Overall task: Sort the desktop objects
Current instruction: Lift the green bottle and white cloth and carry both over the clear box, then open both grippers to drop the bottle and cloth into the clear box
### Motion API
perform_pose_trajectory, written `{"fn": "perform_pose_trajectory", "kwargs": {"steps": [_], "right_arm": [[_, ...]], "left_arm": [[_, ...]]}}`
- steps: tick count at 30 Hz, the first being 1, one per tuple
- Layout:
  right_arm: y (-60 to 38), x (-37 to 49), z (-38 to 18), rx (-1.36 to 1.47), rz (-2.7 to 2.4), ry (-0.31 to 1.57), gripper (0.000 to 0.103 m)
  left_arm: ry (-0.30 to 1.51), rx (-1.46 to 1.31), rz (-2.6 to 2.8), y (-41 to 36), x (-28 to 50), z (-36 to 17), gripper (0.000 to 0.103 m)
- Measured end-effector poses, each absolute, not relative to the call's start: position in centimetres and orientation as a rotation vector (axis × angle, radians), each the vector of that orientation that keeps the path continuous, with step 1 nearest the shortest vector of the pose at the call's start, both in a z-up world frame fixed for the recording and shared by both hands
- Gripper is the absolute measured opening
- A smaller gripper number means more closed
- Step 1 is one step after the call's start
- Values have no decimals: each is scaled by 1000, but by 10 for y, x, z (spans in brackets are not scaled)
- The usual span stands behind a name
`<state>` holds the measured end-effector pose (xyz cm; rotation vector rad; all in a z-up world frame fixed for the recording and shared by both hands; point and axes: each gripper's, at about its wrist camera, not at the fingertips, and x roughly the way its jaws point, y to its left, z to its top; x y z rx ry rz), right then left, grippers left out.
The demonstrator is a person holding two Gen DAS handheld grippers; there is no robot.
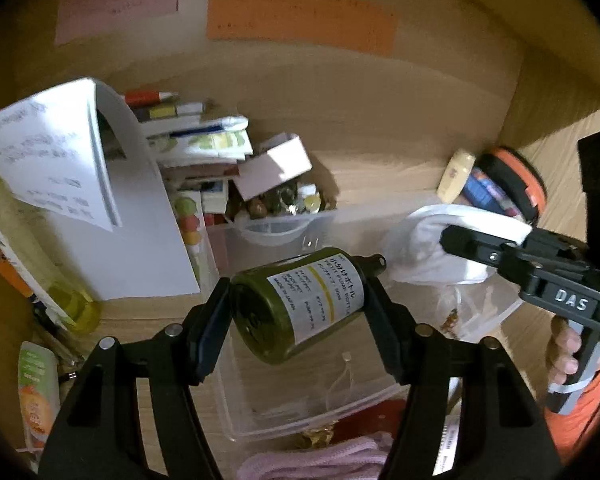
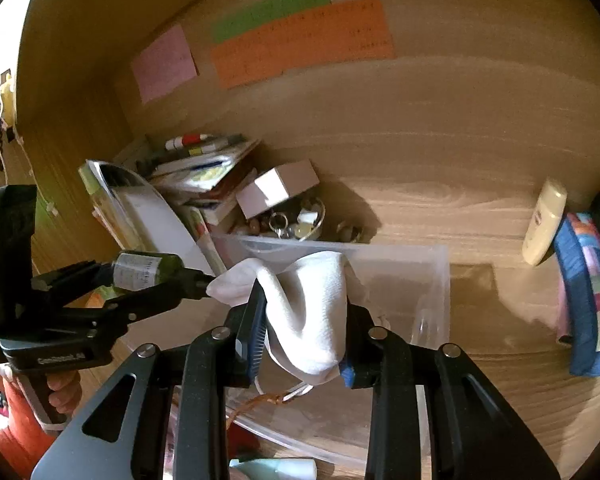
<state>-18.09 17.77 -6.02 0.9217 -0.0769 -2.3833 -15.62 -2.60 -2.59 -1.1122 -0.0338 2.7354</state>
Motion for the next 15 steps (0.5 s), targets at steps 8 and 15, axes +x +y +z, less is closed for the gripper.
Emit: {"fn": "perform_pose_trajectory", "kwargs": {"steps": [8, 15], "right_arm": [[172, -192, -85, 1034, -2352, -30, 27], [164, -192, -94, 1074, -2340, 17, 30]], "left_arm": [[32, -1237, 2698, -18, -170, -51, 64], [89, -1245, 2705, -13, -172, -58, 64]]}}
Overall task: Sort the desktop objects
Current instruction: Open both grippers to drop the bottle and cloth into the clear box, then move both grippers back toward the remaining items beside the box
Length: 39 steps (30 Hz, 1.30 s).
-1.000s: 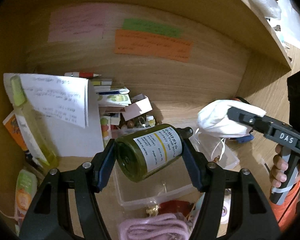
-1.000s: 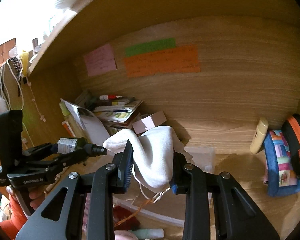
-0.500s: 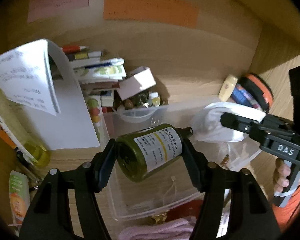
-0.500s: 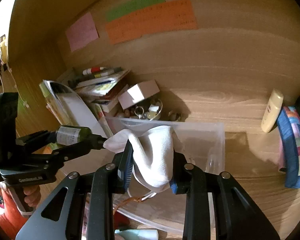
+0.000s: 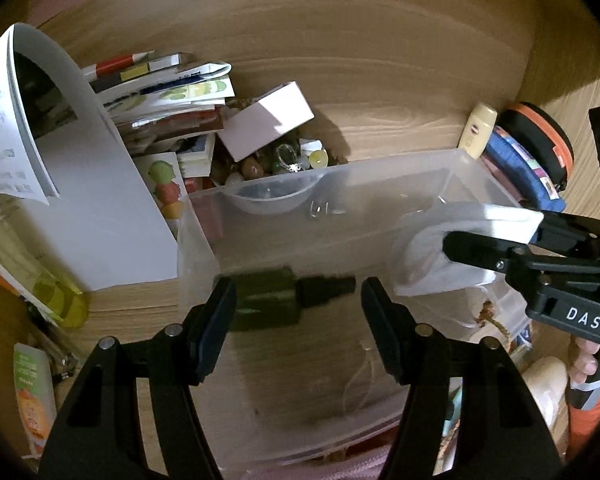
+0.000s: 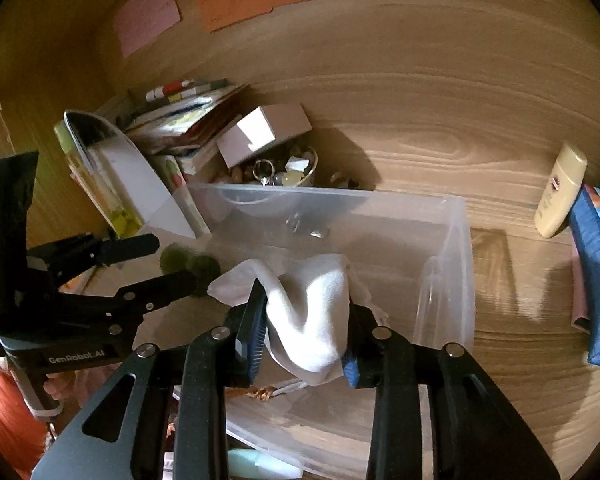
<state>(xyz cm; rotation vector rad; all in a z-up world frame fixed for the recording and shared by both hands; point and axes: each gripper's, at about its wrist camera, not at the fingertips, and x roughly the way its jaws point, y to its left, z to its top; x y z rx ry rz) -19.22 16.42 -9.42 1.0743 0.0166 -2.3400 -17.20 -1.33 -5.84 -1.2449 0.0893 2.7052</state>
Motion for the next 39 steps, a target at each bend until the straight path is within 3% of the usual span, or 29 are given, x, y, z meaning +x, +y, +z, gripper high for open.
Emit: {"fn": "perform_pose_trajectory", "kwargs": {"steps": [4, 7, 9, 11, 16, 19, 23, 26, 37, 39], "right_arm": [[160, -191, -97, 1078, -2346, 61, 32], [159, -189, -96, 1069, -2352, 90, 43], [158, -188, -95, 1060, -2363, 102, 62], [158, -185, -92, 1031, -2392, 113, 71], [158, -178, -82, 969, -2414, 134, 73], [160, -175, -76, 945, -2428, 135, 82], [165, -168, -65, 893, -2447, 137, 85], [168, -164, -57, 861, -2470, 135, 89], [173, -127, -24, 743, -2522, 174, 91], [180, -116, -18, 722, -2537, 159, 98]], "left_arm": [[93, -1254, 2704, -14, -173, -61, 64], [95, -1253, 2705, -12, -174, -62, 64], [101, -1251, 2709, -11, -173, -61, 66], [104, -1245, 2711, -10, -171, -60, 68], [131, -1213, 2752, -13, -167, -57, 75], [123, -1200, 2764, -17, -164, -53, 78], [126, -1166, 2801, -22, -154, -46, 88], [133, -1132, 2830, -25, -144, -37, 90], [53, -941, 2926, -47, -93, 2, 97], [29, -912, 2937, -52, -84, 7, 98]]}}
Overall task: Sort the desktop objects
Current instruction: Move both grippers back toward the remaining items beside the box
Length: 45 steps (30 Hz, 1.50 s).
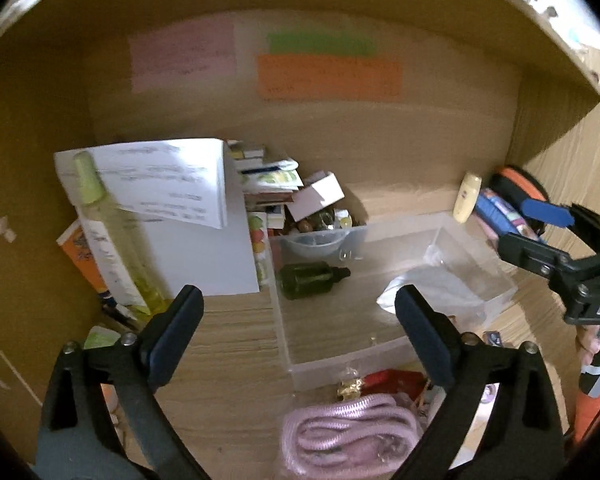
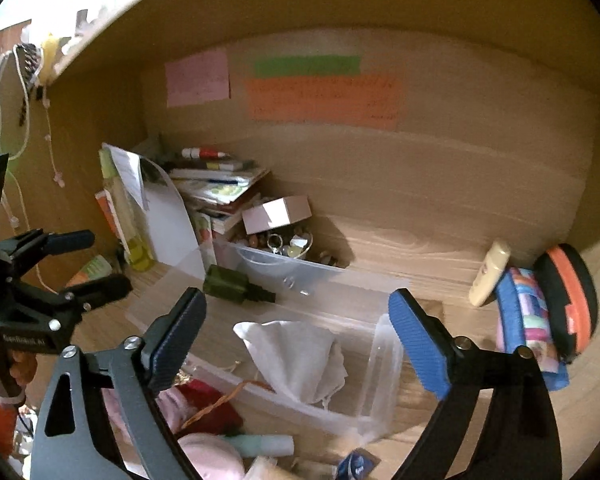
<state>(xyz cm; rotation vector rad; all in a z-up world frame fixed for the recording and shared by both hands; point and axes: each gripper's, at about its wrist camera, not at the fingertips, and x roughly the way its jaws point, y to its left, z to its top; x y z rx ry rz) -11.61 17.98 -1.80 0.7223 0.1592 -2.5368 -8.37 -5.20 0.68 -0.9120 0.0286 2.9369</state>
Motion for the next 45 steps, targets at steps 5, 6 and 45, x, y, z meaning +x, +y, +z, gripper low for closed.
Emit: {"fn": "perform_pose_trajectory", "kwargs": {"steps": [5, 6, 45], "right_arm": [[195, -90, -14, 674, -2585, 143, 103], [198, -84, -15, 673, -2591, 140, 103], [228, -46, -126, 1117, -2499, -78, 103]], "left_arm": [[-11, -883, 2951, -61, -60, 9, 99], [-21, -886, 2949, -63, -56, 7, 99], [702, -1152, 2710, 2, -32, -116, 99]]}}
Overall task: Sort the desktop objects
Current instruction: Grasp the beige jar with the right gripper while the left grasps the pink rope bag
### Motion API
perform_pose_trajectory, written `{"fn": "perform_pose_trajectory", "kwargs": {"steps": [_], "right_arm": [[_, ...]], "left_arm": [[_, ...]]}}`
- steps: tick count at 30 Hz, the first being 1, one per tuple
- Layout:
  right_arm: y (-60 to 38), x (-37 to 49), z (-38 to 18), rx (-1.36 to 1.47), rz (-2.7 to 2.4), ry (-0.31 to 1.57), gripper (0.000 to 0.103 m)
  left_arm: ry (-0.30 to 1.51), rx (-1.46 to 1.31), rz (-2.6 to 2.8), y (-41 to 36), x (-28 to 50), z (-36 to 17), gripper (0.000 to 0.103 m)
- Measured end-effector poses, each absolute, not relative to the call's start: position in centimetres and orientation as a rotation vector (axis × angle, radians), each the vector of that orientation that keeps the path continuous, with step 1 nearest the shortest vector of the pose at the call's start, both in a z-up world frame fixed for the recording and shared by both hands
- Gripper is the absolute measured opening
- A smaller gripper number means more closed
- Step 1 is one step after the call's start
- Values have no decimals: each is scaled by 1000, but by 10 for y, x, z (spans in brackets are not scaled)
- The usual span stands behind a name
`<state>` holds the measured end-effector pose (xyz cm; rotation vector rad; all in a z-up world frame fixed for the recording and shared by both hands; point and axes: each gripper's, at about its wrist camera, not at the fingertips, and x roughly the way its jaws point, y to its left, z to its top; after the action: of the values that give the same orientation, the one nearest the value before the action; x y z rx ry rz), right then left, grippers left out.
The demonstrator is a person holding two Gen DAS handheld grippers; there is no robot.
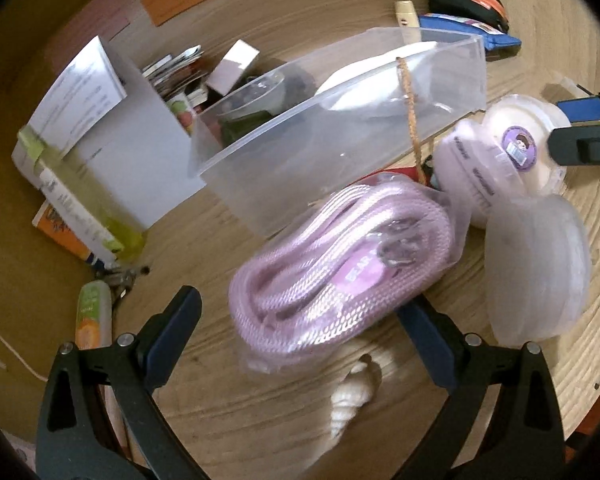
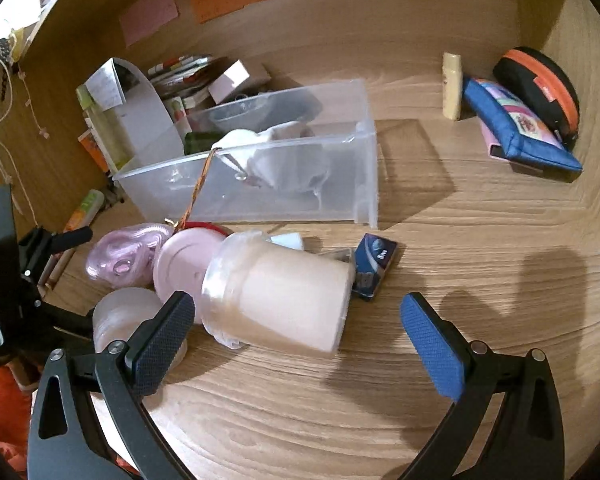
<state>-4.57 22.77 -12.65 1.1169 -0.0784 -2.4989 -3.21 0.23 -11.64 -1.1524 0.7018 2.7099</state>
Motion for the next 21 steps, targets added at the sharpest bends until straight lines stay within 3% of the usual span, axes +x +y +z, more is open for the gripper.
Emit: {"fn": "perform_pose_trajectory", "kwargs": {"steps": [14, 21], "right_arm": [[236, -54, -128, 1142, -2493, -94, 98], [225, -60, -136, 1187, -2446, -71, 86]], "left_arm": [[633, -1092, 2713, -3, -44, -99, 99], [682, -1062, 2708, 6, -53, -97, 99]]}}
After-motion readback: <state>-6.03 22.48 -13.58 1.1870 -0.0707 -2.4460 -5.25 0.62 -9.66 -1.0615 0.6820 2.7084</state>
